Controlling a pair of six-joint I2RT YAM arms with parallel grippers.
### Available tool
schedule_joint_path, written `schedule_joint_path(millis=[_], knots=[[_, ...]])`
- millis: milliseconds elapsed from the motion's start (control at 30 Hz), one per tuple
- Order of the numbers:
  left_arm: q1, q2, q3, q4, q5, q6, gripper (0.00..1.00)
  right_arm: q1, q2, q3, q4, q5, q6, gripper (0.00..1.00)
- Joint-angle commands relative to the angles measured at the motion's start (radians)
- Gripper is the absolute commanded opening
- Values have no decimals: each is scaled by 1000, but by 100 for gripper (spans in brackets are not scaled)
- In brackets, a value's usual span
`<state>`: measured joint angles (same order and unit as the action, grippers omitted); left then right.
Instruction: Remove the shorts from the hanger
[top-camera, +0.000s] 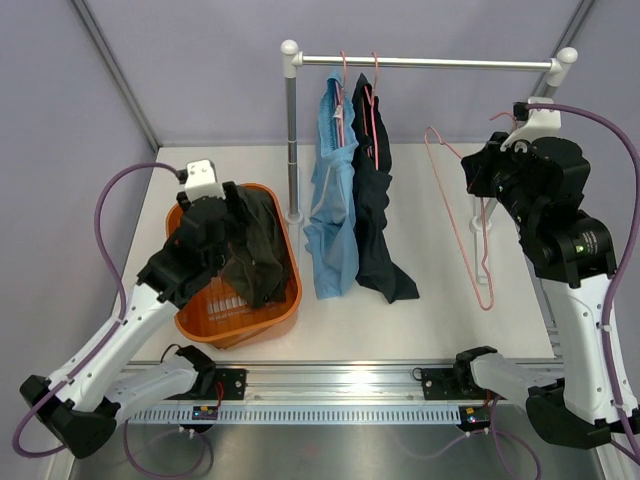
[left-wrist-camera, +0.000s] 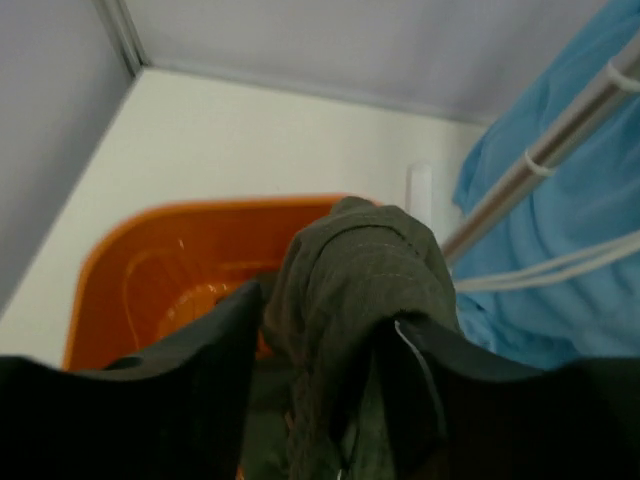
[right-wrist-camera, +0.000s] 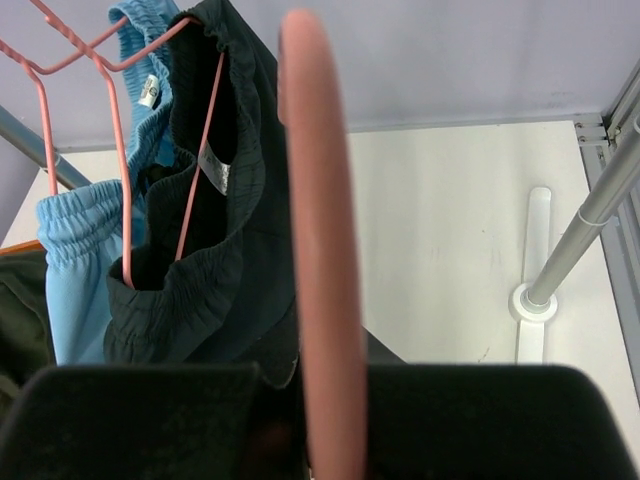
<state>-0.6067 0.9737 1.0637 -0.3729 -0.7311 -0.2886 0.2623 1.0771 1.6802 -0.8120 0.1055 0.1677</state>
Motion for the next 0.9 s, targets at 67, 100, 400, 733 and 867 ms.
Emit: schedule_joint_path(millis=[67, 100, 400, 733, 867], knots=[[5, -82, -48, -99, 233, -247, 81, 6, 15, -13, 53, -47, -71, 0], [7, -82, -33, -109, 274, -232, 84, 8, 15, -19, 74, -49, -85, 0], [7, -156, 22, -195, 388, -101, 99, -11, 84, -19, 192, -107, -256, 0], [8, -150, 51, -199, 440, -14, 99, -98, 292, 251, 154, -168, -257, 0], [8, -147, 70, -209, 437, 8, 99, -100, 360, 328, 140, -144, -258, 0]])
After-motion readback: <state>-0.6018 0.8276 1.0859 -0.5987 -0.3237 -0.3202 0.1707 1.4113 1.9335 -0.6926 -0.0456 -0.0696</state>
